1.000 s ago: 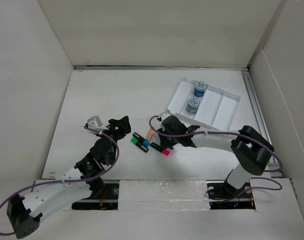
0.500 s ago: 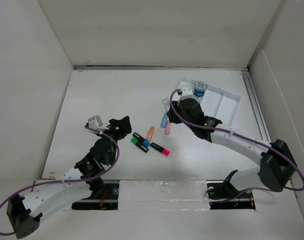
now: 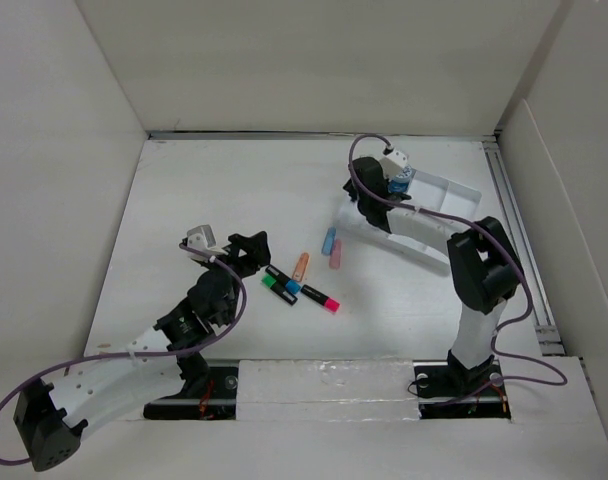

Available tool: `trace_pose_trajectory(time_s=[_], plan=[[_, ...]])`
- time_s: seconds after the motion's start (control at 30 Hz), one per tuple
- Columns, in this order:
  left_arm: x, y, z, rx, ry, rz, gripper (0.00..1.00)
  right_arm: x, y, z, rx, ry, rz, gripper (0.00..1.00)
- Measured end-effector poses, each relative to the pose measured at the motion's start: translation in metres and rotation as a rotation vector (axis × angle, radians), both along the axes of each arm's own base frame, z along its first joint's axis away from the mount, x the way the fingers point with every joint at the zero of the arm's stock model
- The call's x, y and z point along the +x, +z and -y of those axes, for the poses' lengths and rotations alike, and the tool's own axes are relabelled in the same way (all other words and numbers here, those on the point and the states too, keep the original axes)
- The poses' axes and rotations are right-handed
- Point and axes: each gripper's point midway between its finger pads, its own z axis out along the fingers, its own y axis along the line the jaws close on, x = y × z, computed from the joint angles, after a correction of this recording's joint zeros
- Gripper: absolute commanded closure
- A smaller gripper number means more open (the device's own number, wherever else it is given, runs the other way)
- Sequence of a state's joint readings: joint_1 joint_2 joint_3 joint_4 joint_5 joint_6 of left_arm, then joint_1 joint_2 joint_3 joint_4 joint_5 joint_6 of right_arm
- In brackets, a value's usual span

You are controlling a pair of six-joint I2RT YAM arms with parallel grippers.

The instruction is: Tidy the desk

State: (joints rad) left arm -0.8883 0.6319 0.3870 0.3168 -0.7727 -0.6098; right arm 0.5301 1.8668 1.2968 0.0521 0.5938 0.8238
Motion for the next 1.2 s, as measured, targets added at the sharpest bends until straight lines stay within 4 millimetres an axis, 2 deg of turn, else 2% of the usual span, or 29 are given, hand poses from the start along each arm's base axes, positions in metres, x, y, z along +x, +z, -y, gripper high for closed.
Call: trace_pose_trajectory(time_s=[0.13, 0.23, 0.27, 0.47, 0.57, 0.63, 0.67, 0.7, 0.73, 0.77, 0.8, 0.9, 0.97, 1.0, 1.07, 1.1, 1.17, 1.2], plan=[[0.000, 0.000, 0.001, 0.000, -0.007, 0.000, 0.29, 0.007, -0.011, 0.011, 0.069, -0.070, -0.012, 0.77], [0.000, 0.000, 0.002, 0.001, -0.009, -0.001, 0.29, 0.011, -0.017, 0.019, 0.096, -0.106, -0.017, 0.67], [0.000, 0.000, 0.002, 0.001, -0.010, -0.001, 0.29, 0.012, -0.020, 0.019, 0.100, -0.113, -0.022, 0.58], [0.000, 0.000, 0.002, 0.003, -0.010, 0.000, 0.29, 0.011, -0.031, 0.017, 0.116, -0.113, -0.047, 0.31], [0.000, 0.000, 0.002, 0.004, -0.010, 0.000, 0.29, 0.011, -0.031, 0.013, 0.114, -0.091, -0.051, 0.24], [0.000, -0.001, 0.002, 0.007, -0.010, -0.004, 0.29, 0.010, -0.030, 0.011, 0.098, -0.069, -0.050, 0.26], [0.000, -0.003, 0.003, 0.011, -0.010, -0.007, 0.29, 0.009, -0.026, 0.010, 0.090, -0.054, -0.042, 0.34], [0.000, -0.003, 0.003, 0.012, -0.010, -0.008, 0.29, 0.009, -0.021, 0.008, 0.074, -0.025, -0.026, 0.73], [0.001, -0.004, 0.003, 0.017, -0.010, -0.011, 0.29, -0.002, -0.008, 0.007, 0.075, -0.007, -0.011, 0.74], [0.001, -0.004, 0.003, 0.017, -0.009, -0.011, 0.29, -0.009, 0.003, -0.001, 0.054, 0.038, 0.014, 0.84], [0.001, -0.004, 0.003, 0.016, -0.009, -0.011, 0.29, -0.017, 0.017, -0.009, 0.050, 0.079, 0.050, 0.99], [0.000, -0.002, 0.002, 0.011, -0.007, -0.007, 0.33, -0.058, 0.053, -0.055, 0.022, 0.260, 0.132, 1.00], [0.000, 0.000, 0.000, 0.004, -0.003, 0.000, 0.37, -0.096, 0.063, -0.097, 0.000, 0.430, 0.162, 1.00], [0.000, 0.002, 0.000, -0.001, -0.001, 0.004, 0.39, -0.117, 0.060, -0.116, -0.016, 0.517, 0.163, 0.89], [-0.001, 0.003, -0.001, -0.005, 0.000, 0.007, 0.44, -0.155, 0.041, -0.143, -0.070, 0.672, 0.128, 0.73], [-0.001, 0.003, -0.001, -0.007, 0.000, 0.008, 0.45, -0.172, 0.028, -0.150, -0.104, 0.734, 0.099, 0.56], [-0.001, 0.004, -0.001, -0.007, 0.001, 0.009, 0.47, -0.197, 0.000, -0.153, -0.175, 0.824, 0.028, 0.43], [-0.001, 0.003, -0.001, -0.007, 0.003, 0.009, 0.47, -0.209, -0.013, -0.152, -0.205, 0.864, -0.009, 0.32]])
